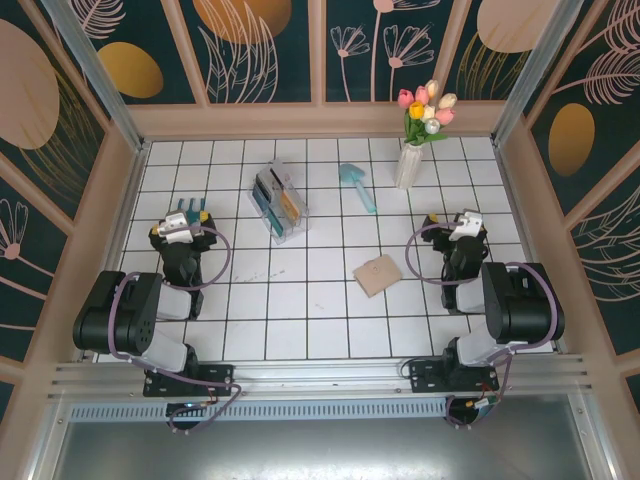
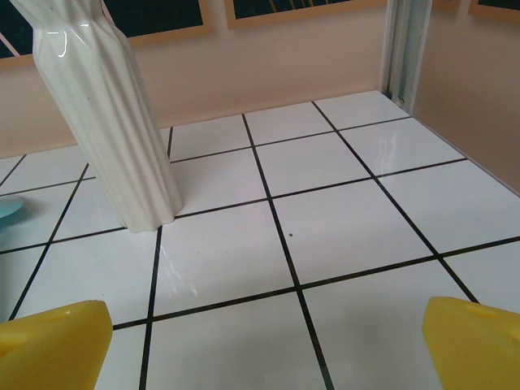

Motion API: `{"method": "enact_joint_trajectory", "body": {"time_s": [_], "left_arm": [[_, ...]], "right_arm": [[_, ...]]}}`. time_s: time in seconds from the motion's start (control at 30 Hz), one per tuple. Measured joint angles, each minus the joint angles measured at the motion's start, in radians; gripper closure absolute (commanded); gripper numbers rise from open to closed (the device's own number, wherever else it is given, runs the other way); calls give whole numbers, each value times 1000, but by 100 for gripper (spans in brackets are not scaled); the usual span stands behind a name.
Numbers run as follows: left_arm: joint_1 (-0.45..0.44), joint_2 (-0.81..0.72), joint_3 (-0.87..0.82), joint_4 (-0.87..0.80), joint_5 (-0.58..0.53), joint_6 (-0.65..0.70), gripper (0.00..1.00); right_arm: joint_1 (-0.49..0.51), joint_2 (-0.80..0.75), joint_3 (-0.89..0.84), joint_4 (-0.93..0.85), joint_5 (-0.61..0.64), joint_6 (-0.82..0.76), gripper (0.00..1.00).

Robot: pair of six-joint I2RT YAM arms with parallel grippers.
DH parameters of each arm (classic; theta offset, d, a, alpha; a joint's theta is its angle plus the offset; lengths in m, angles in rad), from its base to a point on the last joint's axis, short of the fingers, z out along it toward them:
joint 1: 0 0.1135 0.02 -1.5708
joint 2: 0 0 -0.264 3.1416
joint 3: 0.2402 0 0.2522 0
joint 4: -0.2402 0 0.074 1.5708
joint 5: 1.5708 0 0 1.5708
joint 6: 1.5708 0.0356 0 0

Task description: Take the credit cards out of the card holder

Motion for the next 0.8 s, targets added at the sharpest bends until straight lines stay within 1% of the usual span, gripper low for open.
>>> {"method": "enact_joint_trajectory", "body": {"time_s": [0.8], "left_arm": [[0, 0, 0, 0, 0, 0, 1]], "right_arm": [[-6, 0, 0, 0, -8, 0, 1]]}}
